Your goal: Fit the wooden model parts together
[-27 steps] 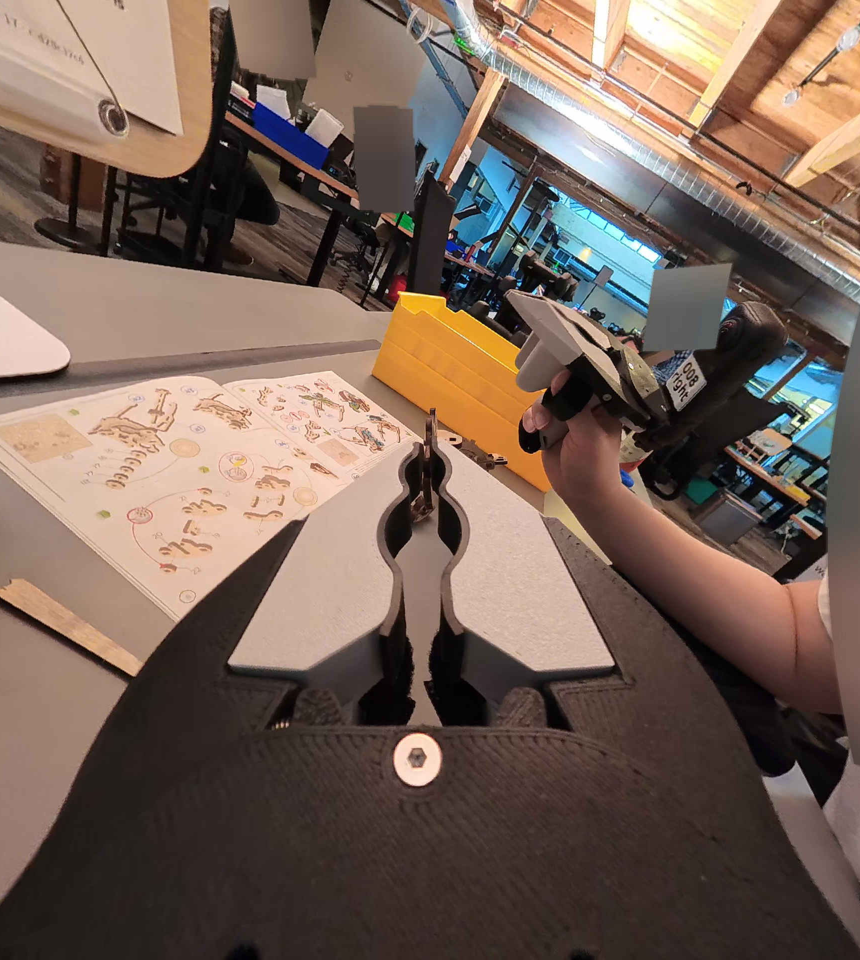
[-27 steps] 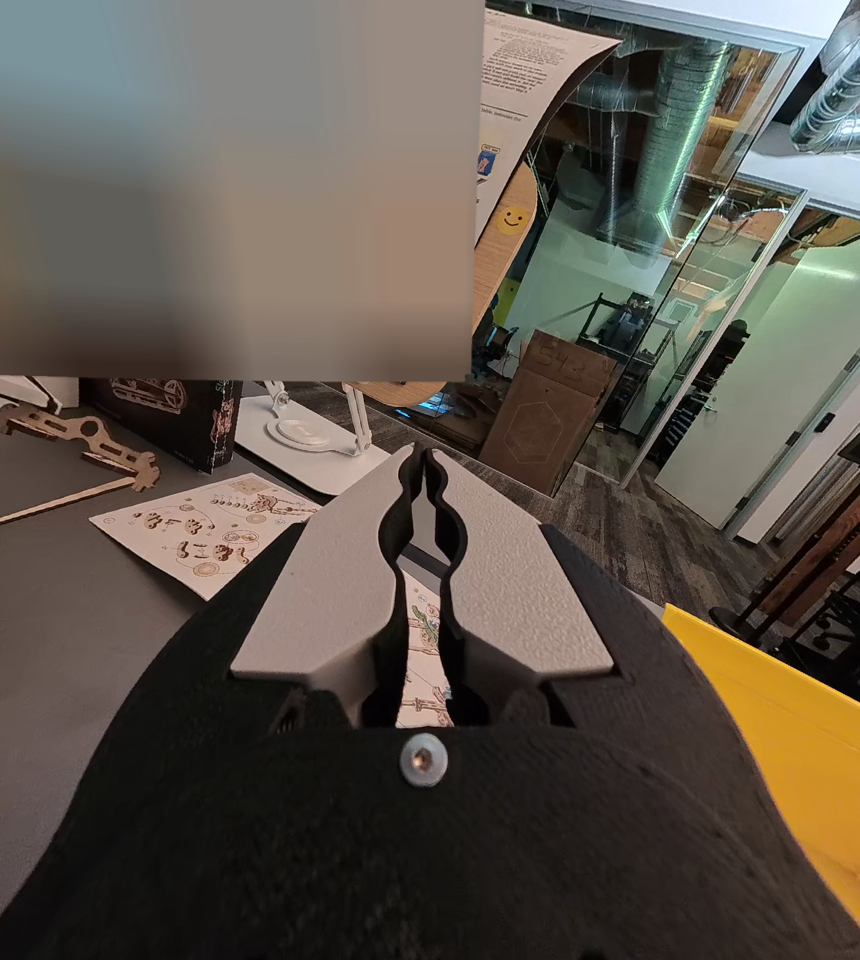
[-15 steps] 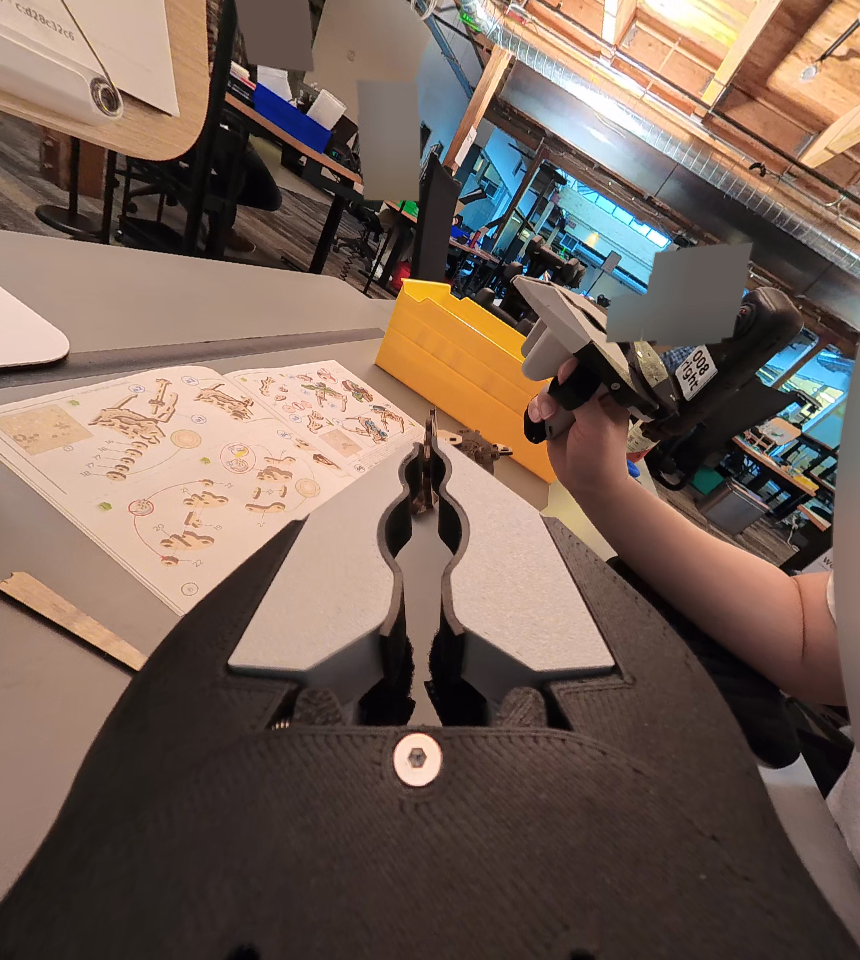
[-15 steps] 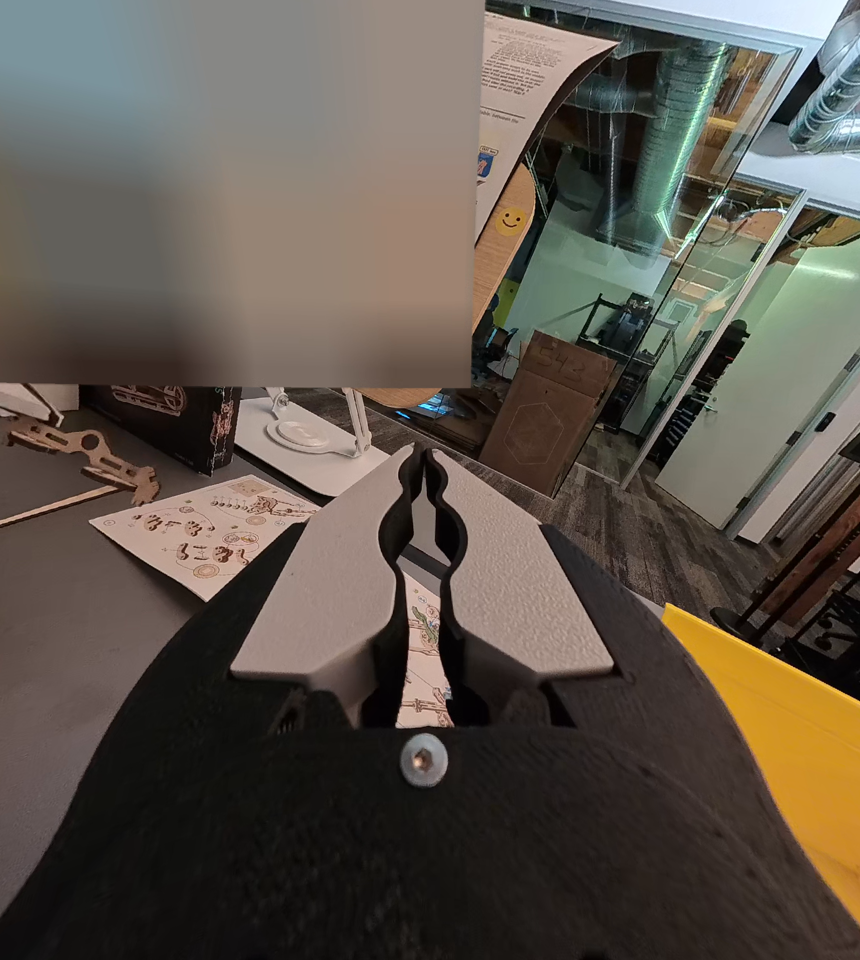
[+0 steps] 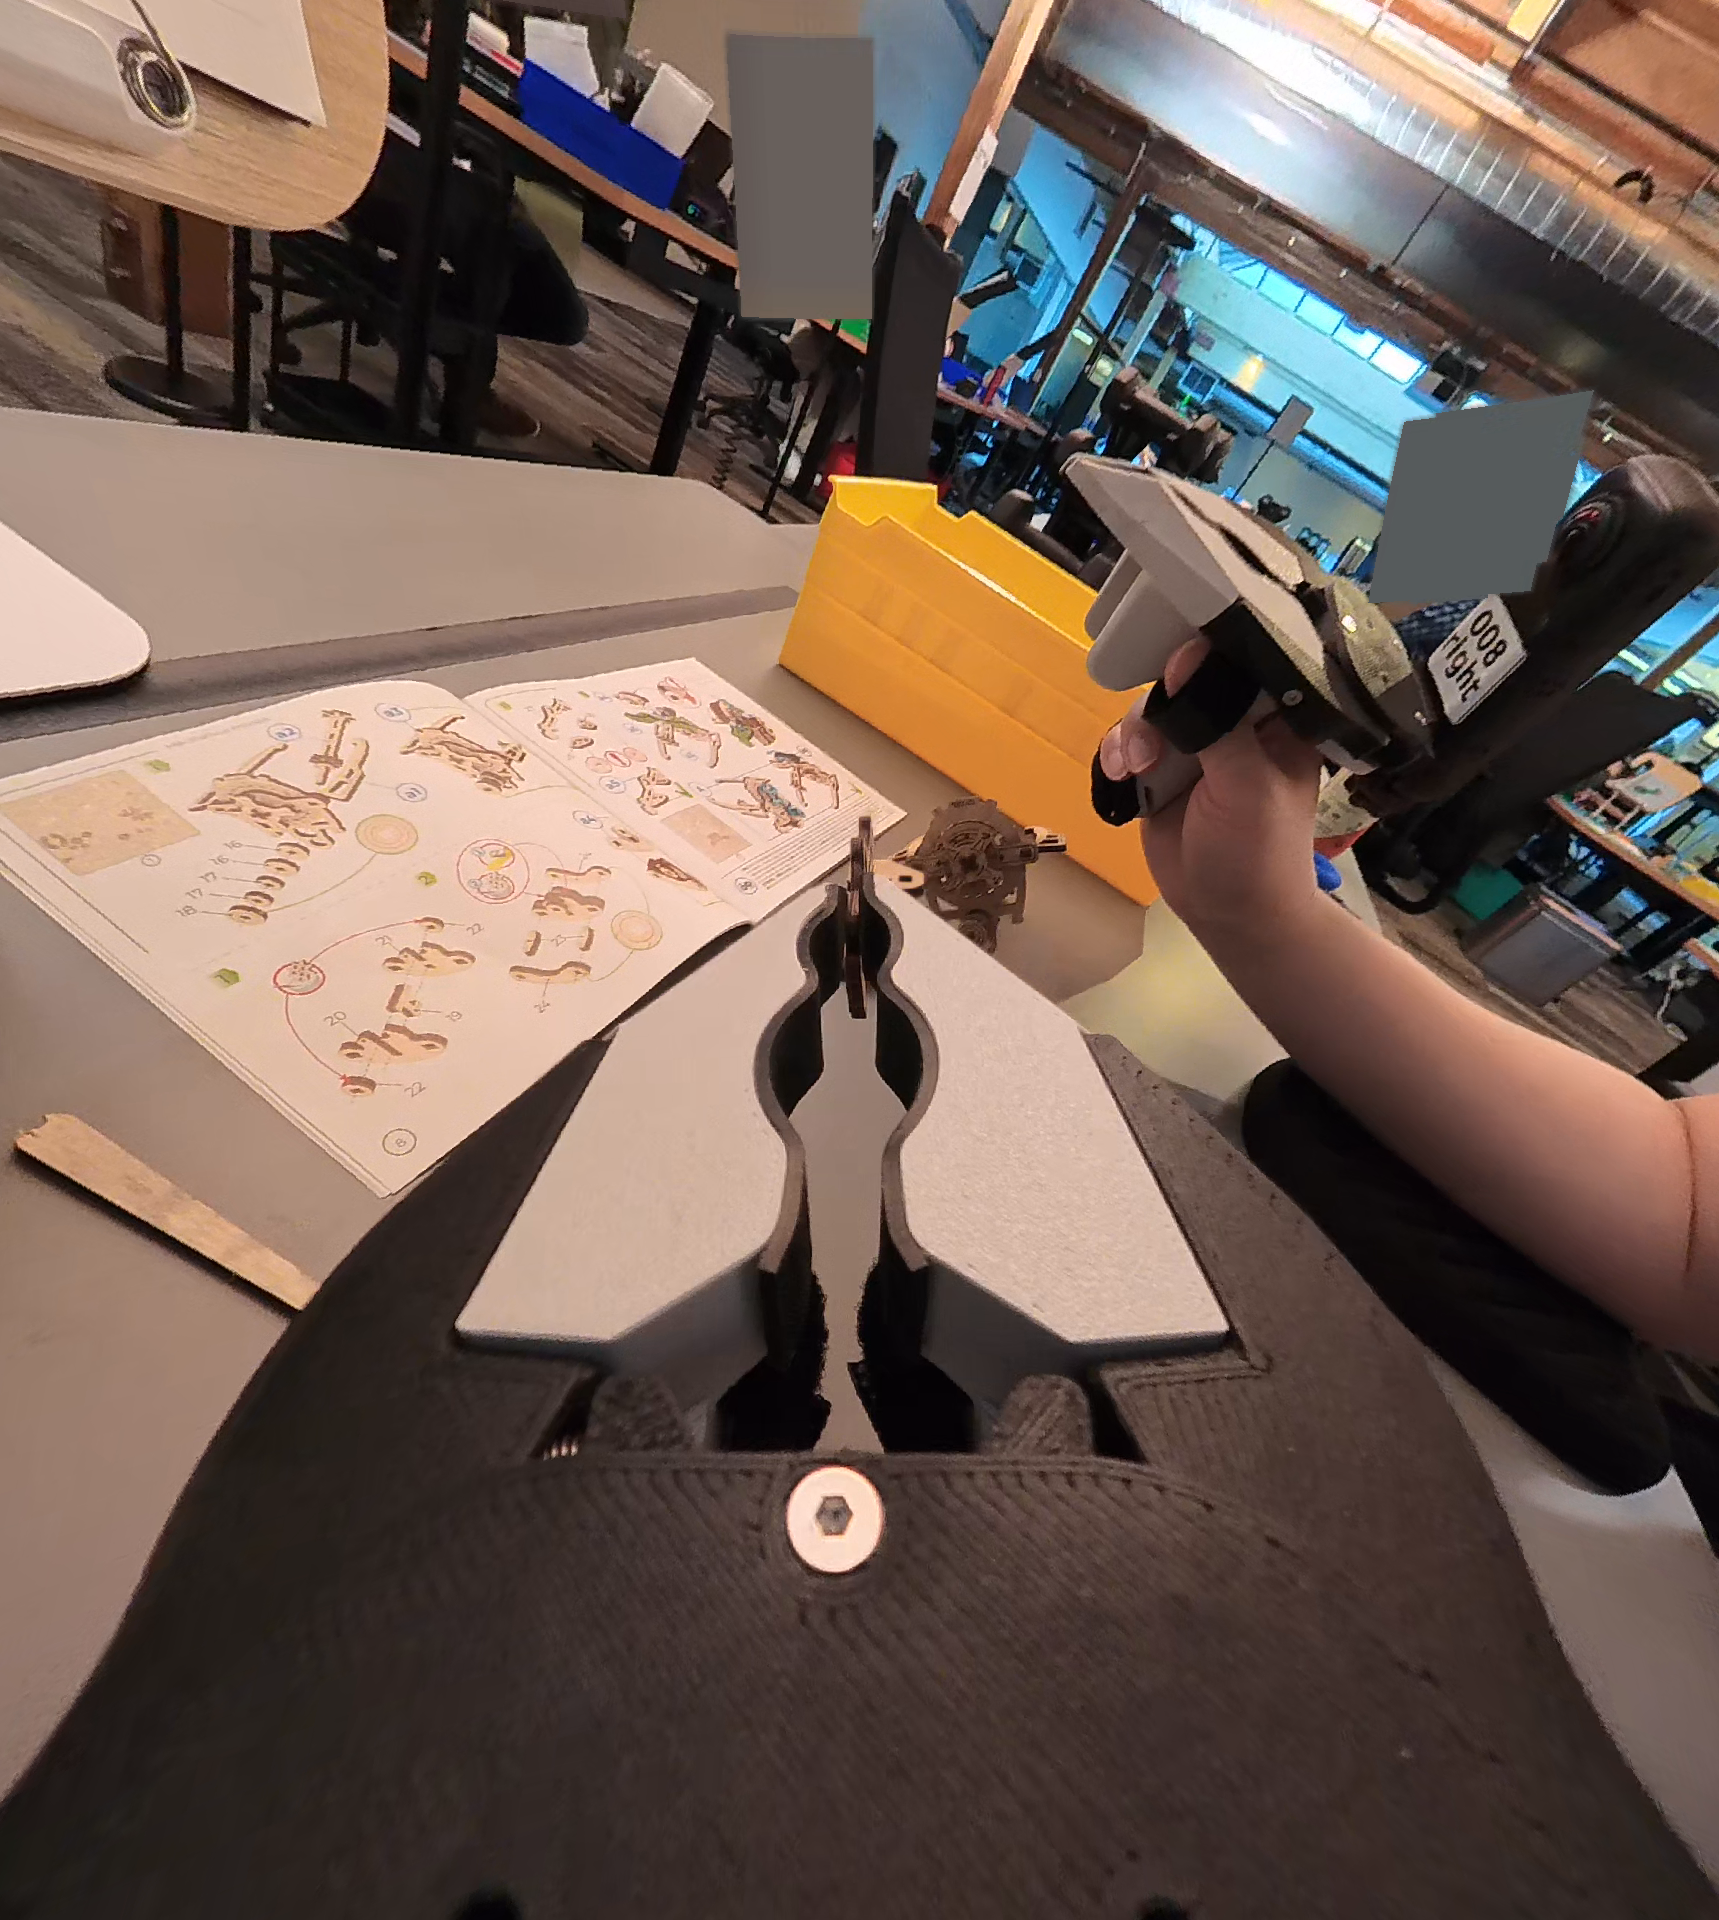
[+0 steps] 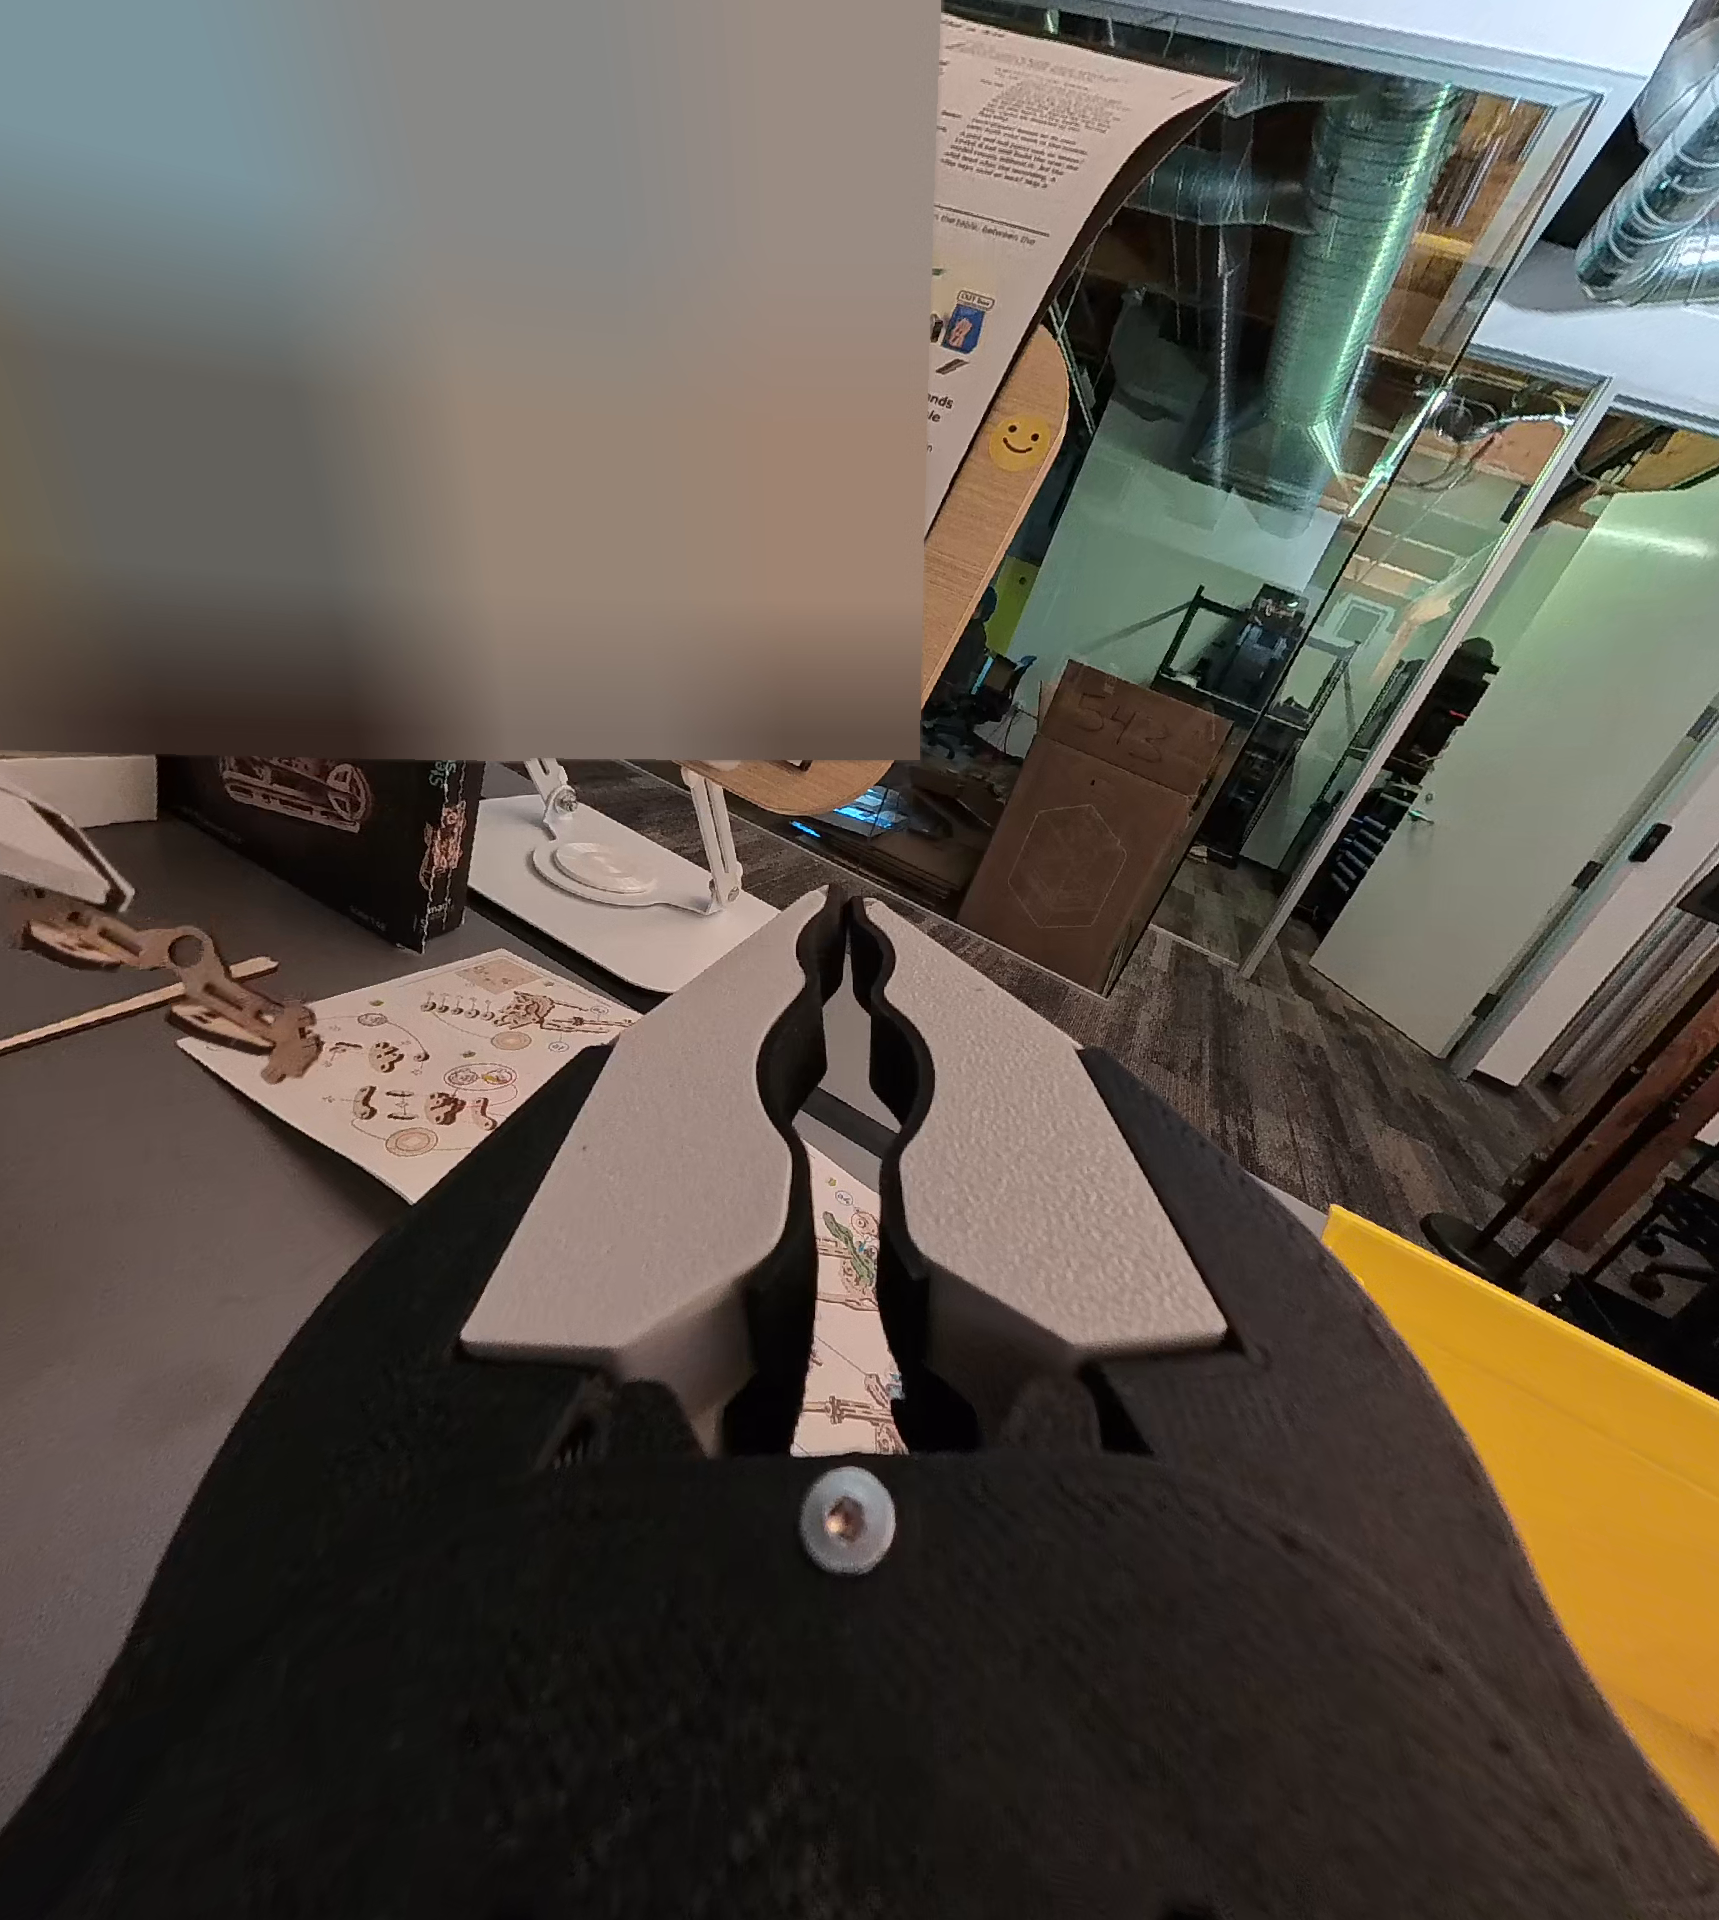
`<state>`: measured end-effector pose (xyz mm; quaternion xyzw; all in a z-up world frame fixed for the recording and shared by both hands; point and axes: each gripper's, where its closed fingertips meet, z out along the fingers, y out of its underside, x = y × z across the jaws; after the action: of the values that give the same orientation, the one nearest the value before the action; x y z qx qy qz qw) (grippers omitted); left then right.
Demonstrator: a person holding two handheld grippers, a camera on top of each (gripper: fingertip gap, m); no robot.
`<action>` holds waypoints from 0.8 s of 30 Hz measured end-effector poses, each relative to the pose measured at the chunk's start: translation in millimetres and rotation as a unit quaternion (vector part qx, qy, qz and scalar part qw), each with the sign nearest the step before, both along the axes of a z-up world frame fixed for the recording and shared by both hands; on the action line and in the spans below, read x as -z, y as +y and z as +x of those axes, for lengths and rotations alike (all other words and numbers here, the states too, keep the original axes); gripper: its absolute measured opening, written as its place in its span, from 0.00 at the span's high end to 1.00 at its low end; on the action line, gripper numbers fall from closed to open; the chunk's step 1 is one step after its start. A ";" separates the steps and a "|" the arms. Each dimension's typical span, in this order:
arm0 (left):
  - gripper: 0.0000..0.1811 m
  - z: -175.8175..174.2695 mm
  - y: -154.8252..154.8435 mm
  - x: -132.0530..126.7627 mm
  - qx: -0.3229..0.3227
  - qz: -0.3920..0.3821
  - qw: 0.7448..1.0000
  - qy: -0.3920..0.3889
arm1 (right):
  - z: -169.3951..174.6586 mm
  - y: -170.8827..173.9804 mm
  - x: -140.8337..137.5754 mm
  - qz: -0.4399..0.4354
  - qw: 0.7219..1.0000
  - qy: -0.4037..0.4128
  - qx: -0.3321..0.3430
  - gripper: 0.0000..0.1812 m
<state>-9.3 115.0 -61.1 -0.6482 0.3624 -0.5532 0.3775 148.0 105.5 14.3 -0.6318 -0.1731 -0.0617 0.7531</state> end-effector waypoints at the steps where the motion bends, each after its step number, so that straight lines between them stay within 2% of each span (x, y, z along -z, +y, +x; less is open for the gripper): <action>1: 1.00 0.2 0.8 2.6 -0.003 0.000 1.000 0.008 | -0.1 0.0 0.0 0.000 1.000 0.000 0.000 1.00; 15: 1.00 6.1 -0.3 40.2 -0.003 -0.037 0.995 0.093 | 1.0 0.3 0.8 -0.002 1.000 0.004 -0.002 1.00; 24: 1.00 6.4 -2.5 53.3 0.002 -0.018 0.990 0.141 | 4.3 0.0 -0.1 0.000 1.000 0.004 0.002 1.00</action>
<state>-2.9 112.6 -114.4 -0.7257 0.4031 -0.4636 0.3096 152.3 105.5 14.4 -0.6325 -0.1684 -0.0604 0.7536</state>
